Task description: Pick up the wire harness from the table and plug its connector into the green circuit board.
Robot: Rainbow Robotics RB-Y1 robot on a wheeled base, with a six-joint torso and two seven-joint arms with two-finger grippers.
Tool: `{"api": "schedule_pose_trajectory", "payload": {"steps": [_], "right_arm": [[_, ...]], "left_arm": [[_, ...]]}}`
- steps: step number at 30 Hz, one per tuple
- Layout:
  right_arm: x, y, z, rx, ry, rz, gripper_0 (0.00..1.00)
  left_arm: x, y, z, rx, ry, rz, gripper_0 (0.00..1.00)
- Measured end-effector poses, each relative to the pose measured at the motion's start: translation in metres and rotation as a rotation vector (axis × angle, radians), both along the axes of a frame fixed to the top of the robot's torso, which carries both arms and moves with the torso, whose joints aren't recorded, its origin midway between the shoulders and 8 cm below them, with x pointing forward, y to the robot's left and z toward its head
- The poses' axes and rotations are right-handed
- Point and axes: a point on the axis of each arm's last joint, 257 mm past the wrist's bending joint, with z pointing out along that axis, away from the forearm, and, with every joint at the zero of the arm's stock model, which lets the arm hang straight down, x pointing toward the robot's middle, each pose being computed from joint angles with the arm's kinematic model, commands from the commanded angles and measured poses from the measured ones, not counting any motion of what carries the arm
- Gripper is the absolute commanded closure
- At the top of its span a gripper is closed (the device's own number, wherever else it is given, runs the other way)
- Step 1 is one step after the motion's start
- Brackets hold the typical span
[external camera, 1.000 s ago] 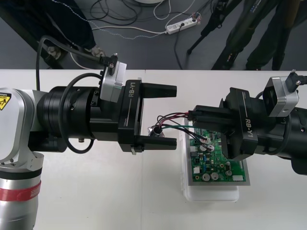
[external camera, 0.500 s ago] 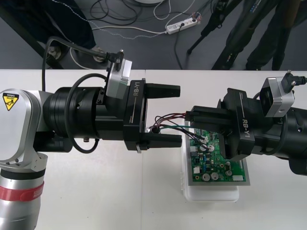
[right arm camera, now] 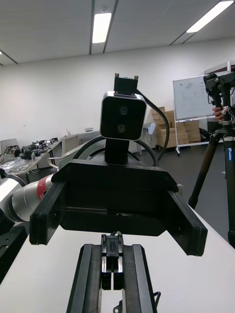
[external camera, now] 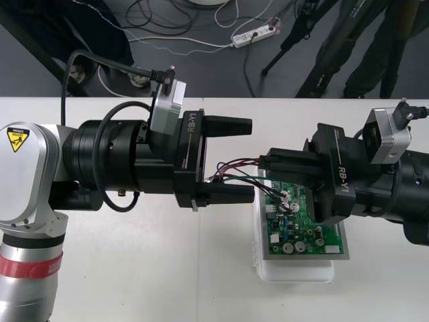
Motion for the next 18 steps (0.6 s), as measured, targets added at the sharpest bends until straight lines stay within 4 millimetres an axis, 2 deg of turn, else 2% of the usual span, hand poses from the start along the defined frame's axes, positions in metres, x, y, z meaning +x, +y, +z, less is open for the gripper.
{"api": "schedule_pose_trajectory", "payload": {"steps": [18], "right_arm": [[-0.0006,0.0009,-0.0003,0.000,0.001,0.003,1.00]], "left_arm": [[0.0039,-0.0036,-0.0013,0.024,-0.020,0.009,0.00]]}}
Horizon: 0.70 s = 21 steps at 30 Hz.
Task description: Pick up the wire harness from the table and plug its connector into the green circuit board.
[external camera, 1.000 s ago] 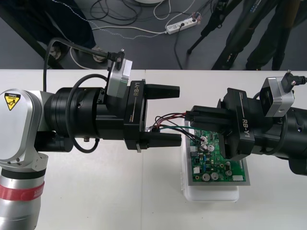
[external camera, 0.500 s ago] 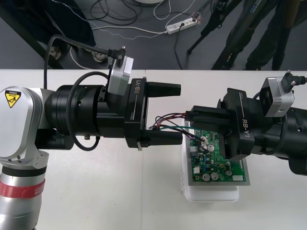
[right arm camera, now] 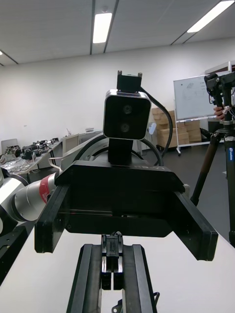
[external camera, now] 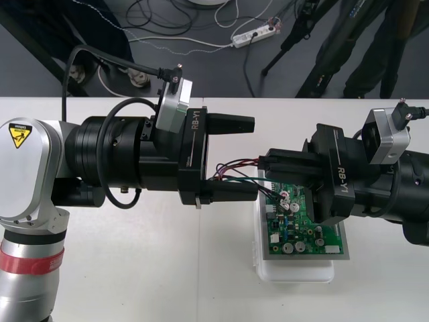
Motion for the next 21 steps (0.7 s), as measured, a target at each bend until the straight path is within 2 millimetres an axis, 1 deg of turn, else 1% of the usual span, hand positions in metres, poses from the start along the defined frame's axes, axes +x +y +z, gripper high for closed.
{"api": "schedule_pose_trajectory", "payload": {"steps": [7,8,9,10,11,12,21], "right_arm": [[0.0000,0.0000,0.0000,0.000,0.000,0.000,1.00],[0.0000,0.0000,0.0000,0.000,0.000,0.000,1.00],[0.0000,0.0000,0.0000,0.000,0.000,0.000,1.00],[0.0000,0.0000,0.0000,0.000,0.000,0.000,1.00],[0.0000,0.0000,0.0000,0.000,0.000,0.000,1.00],[0.0000,0.0000,0.0000,0.000,0.000,0.000,1.00],[-0.0001,0.0000,0.0002,0.001,0.000,0.000,1.00]], "left_arm": [[0.0001,-0.0002,0.0004,0.001,0.013,-0.001,0.00],[0.0001,-0.0002,0.0004,0.001,0.014,-0.001,0.04],[0.0001,-0.0002,0.0005,0.002,0.017,-0.001,0.39],[0.0001,-0.0002,0.0005,0.002,0.018,-0.001,0.57],[0.0001,-0.0002,0.0005,0.002,0.020,-0.001,0.93],[0.0001,-0.0002,0.0005,0.002,0.021,-0.001,1.00],[-0.0005,-0.0002,0.0014,-0.001,0.023,-0.004,1.00]]}}
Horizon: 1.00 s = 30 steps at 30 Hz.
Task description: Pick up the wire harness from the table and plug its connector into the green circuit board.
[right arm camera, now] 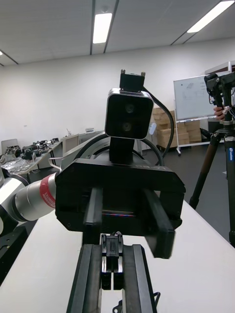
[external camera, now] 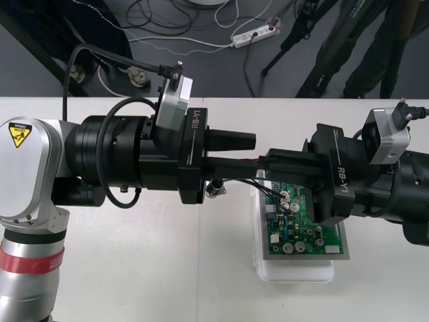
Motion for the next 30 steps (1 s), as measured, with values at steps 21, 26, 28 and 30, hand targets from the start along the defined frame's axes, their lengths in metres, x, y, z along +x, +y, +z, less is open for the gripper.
{"api": "schedule_pose_trajectory", "payload": {"steps": [21,26,28,30], "right_arm": [[0.0032,-0.0007,0.0035,0.013,0.002,-0.012,1.00],[0.0029,-0.0007,0.0036,0.013,0.002,-0.011,0.95],[0.0028,-0.0007,0.0035,0.013,0.002,-0.010,0.86],[0.0024,-0.0006,0.0034,0.012,0.001,-0.008,0.57]], "left_arm": [[-0.0049,0.0006,0.0054,-0.021,0.006,-0.019,1.00],[-0.0051,0.0006,0.0056,-0.022,0.006,-0.020,1.00],[-0.0052,0.0006,0.0058,-0.022,0.006,-0.020,1.00],[-0.0052,0.0006,0.0059,-0.023,0.006,-0.021,1.00]]}}
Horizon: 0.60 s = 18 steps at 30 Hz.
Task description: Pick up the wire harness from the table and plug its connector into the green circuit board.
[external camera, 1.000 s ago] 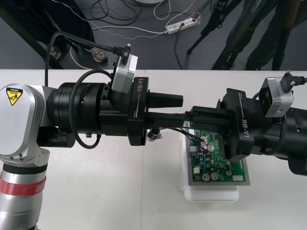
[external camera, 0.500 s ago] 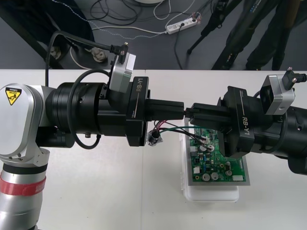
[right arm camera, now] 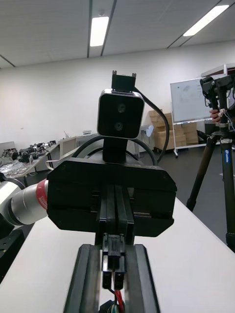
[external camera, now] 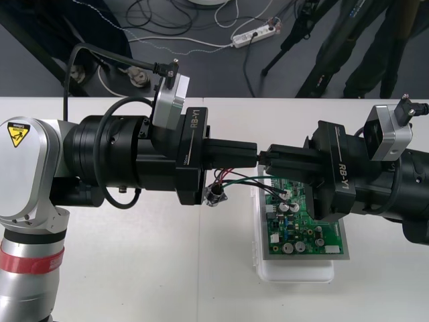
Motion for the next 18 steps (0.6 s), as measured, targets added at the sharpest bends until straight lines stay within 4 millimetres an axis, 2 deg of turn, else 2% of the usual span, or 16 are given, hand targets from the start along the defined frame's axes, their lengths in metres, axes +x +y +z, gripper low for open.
{"api": "schedule_pose_trajectory", "payload": {"steps": [1,3,4,6,18], "right_arm": [[-0.0011,0.0002,-0.0004,-0.002,-0.001,0.004,0.50],[-0.0030,0.0005,-0.0014,-0.006,-0.002,0.012,0.23],[-0.0032,0.0005,-0.0015,-0.006,-0.002,0.012,0.18],[-0.0033,0.0005,-0.0015,-0.006,-0.002,0.012,0.02],[-0.0043,0.0001,0.0003,0.002,-0.001,0.017,0.00]], "left_arm": [[0.0001,0.0000,0.0000,0.000,0.000,0.000,1.00],[0.0002,0.0000,0.0001,0.000,0.000,0.001,1.00],[0.0002,0.0000,0.0001,-0.001,0.000,0.001,1.00],[0.0003,0.0000,0.0001,-0.001,0.001,0.001,1.00],[-0.0004,0.0001,0.0010,-0.004,0.002,-0.002,1.00]]}}
